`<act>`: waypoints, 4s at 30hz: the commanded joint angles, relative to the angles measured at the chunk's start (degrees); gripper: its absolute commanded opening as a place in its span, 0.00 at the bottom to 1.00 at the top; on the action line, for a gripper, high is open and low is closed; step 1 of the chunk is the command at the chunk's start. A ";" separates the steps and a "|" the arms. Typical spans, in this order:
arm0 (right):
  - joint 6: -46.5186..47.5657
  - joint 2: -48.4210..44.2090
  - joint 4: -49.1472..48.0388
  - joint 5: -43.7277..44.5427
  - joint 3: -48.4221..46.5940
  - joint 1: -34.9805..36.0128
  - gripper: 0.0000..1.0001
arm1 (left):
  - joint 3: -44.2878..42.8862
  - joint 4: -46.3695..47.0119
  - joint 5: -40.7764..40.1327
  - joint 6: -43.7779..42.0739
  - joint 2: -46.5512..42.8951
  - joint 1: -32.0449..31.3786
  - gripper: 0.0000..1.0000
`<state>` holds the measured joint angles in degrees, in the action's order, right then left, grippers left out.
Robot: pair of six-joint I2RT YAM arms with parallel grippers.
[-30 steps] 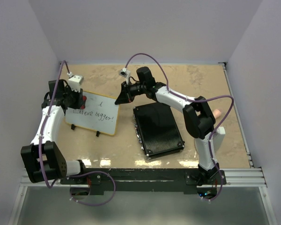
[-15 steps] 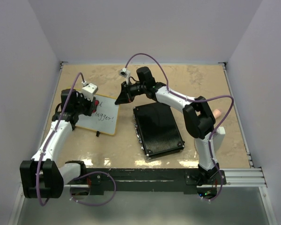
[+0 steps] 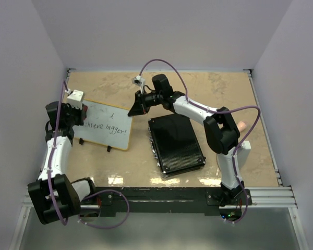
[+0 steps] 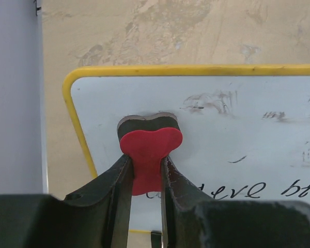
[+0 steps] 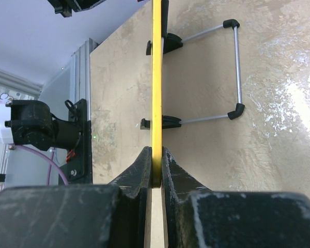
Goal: Erase the whiteboard
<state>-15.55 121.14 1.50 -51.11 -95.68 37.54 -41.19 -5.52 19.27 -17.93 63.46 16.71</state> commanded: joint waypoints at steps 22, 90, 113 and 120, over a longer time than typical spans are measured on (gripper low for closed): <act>2.54 0.85 -0.44 -2.41 -1.09 1.48 0.00 | 5.07 12.55 14.04 5.90 0.17 0.07 0.00; 0.70 0.94 -1.23 -2.50 -0.65 1.83 0.00 | -1.88 -2.04 -2.39 3.70 2.29 -12.83 0.00; 0.70 0.94 -2.46 -1.97 -0.91 2.71 0.00 | -14.62 -18.57 -10.82 7.92 12.66 -12.49 0.00; 0.43 1.29 -2.55 -1.89 -1.18 2.80 0.00 | -11.72 -15.93 -9.96 5.89 10.10 -15.90 0.00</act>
<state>-17.39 121.67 -0.43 -50.26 -95.68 37.89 -54.81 -25.30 13.13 -9.69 73.32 3.81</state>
